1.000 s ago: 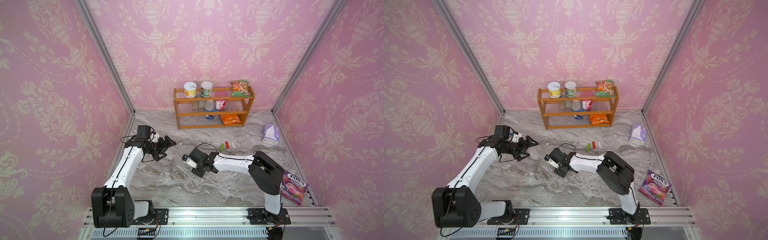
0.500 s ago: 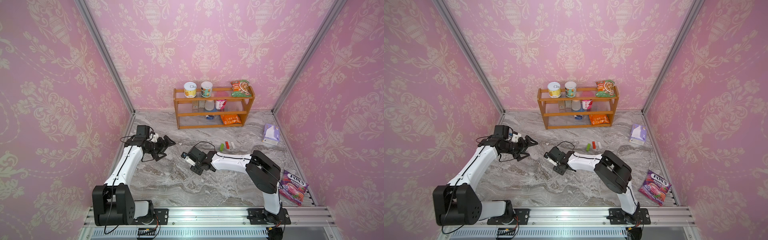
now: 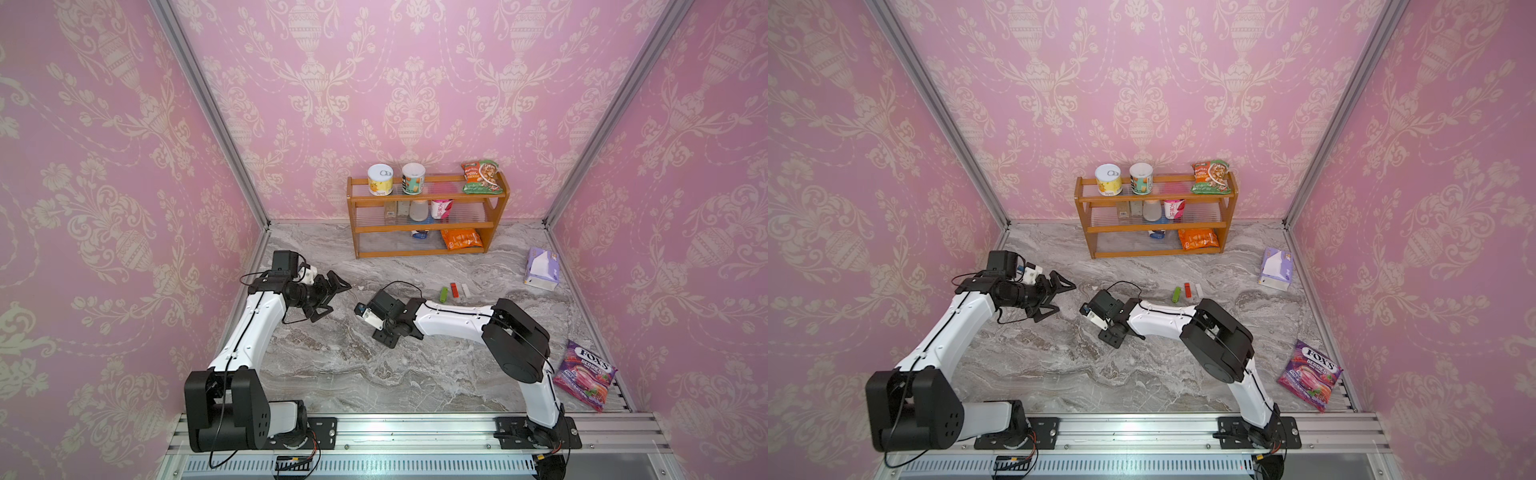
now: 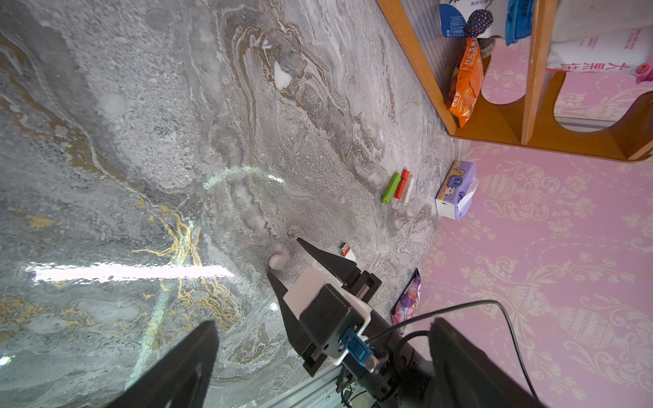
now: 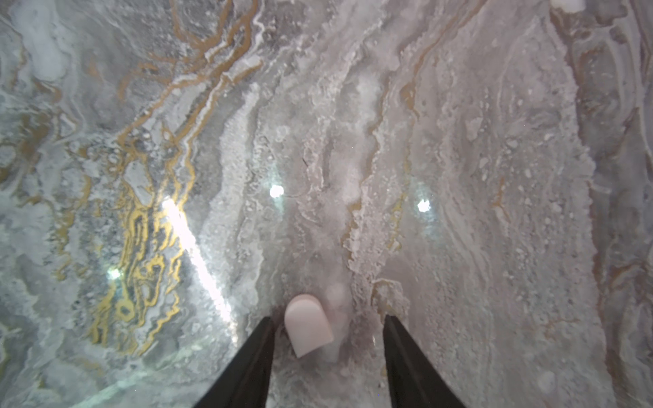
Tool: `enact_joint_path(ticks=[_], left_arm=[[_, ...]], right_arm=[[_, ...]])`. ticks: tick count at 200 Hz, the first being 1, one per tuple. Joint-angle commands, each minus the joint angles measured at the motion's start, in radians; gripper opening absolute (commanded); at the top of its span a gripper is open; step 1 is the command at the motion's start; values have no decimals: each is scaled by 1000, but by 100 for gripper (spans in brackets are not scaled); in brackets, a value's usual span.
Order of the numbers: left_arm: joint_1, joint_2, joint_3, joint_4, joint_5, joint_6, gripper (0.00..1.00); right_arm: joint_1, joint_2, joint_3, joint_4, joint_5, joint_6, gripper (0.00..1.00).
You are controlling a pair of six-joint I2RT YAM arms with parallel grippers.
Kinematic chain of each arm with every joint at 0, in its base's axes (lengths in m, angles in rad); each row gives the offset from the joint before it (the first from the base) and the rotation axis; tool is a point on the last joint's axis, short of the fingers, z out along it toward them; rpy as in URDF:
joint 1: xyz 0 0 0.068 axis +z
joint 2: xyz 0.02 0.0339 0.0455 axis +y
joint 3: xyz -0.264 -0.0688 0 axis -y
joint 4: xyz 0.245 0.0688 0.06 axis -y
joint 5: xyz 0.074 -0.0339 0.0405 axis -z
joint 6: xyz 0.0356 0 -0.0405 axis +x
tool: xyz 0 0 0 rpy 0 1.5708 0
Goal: Close the usb drive cover
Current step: Pick up the cover from the center of the board.
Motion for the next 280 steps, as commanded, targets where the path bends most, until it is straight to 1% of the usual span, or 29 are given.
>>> enact_joint_path(ticks=[1, 74, 85, 107, 175, 199, 212, 226, 257, 263, 280], left_arm=[[12, 4, -16, 2, 23, 29, 96], [13, 20, -23, 14, 30, 26, 96], [13, 21, -23, 14, 32, 24, 96], [13, 21, -23, 15, 32, 23, 96], [13, 23, -23, 15, 37, 22, 96], [13, 23, -23, 15, 38, 23, 96], [13, 24, -22, 13, 38, 25, 96], [13, 27, -22, 15, 38, 25, 96], [13, 31, -23, 18, 43, 23, 96], [13, 32, -22, 18, 44, 23, 96], [13, 34, -25, 19, 52, 23, 96]], right_arm=[[3, 31, 32, -47, -56, -26, 53], [-26, 58, 52, -85, -157, -43, 48], [-30, 62, 56, -94, -159, -45, 47], [-37, 71, 66, -112, -167, -51, 40], [-43, 73, 65, -125, -191, -66, 39], [-42, 77, 71, -134, -202, -71, 32], [-43, 79, 73, -136, -203, -71, 30], [-43, 81, 77, -144, -202, -73, 26], [-43, 84, 79, -156, -192, -78, 25], [-43, 85, 78, -157, -189, -79, 23], [-44, 80, 74, -157, -175, -76, 13]])
